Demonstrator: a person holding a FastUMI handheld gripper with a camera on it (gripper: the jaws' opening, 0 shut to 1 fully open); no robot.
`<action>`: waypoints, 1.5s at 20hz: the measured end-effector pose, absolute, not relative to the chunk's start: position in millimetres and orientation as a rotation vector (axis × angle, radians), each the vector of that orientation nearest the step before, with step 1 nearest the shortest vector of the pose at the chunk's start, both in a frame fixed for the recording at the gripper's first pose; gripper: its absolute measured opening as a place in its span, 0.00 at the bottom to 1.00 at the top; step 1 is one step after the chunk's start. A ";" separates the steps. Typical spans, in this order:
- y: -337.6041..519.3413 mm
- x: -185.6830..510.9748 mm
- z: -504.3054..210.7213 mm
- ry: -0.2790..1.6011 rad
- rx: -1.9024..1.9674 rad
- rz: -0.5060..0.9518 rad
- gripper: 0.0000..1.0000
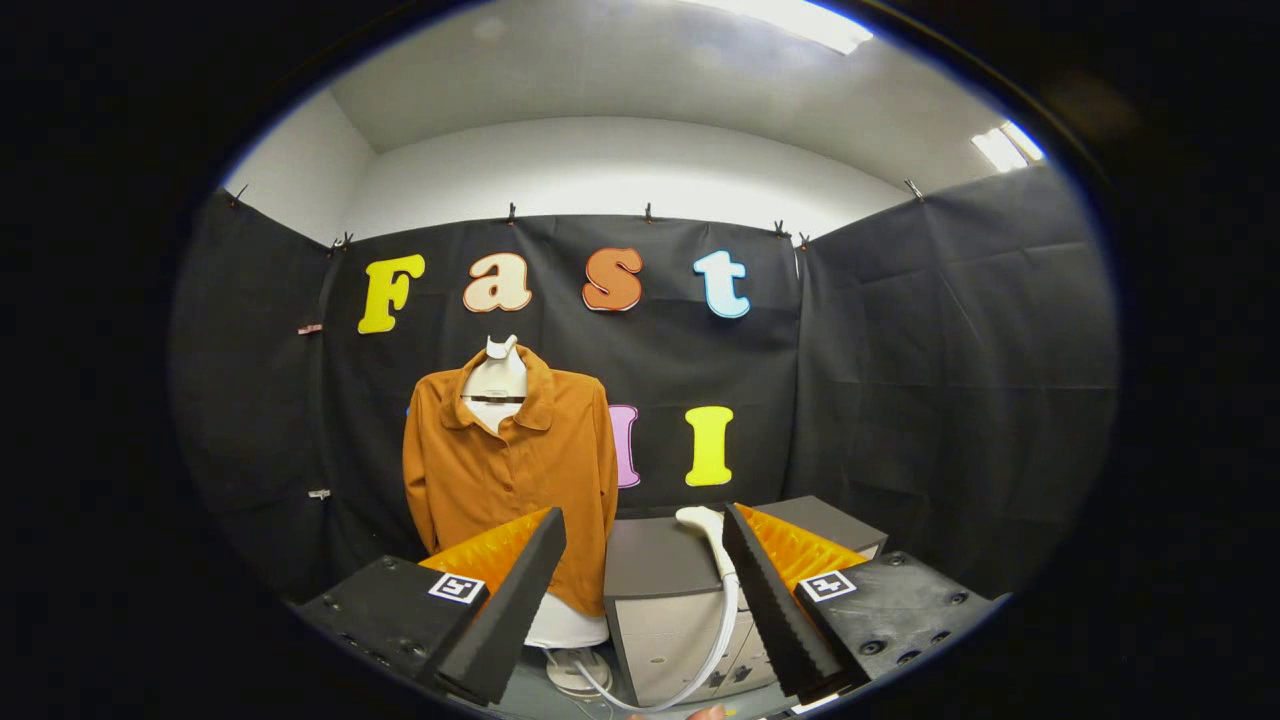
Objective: Iron the clothes twice with a garment steamer, once on the left side and once on the right side.
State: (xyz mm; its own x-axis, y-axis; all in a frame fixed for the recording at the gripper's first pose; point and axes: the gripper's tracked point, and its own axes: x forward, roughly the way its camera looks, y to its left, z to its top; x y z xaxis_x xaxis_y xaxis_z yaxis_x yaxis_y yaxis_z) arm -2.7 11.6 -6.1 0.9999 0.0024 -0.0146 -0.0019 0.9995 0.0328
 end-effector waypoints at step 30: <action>-112.9 283.0 -314.4 0.790 0.098 0.005 0.84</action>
State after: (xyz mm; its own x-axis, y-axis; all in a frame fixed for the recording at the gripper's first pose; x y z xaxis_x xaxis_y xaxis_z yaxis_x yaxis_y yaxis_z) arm 283.0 -112.9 -314.4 0.7044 0.0409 -0.7087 0.0326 0.9954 0.0898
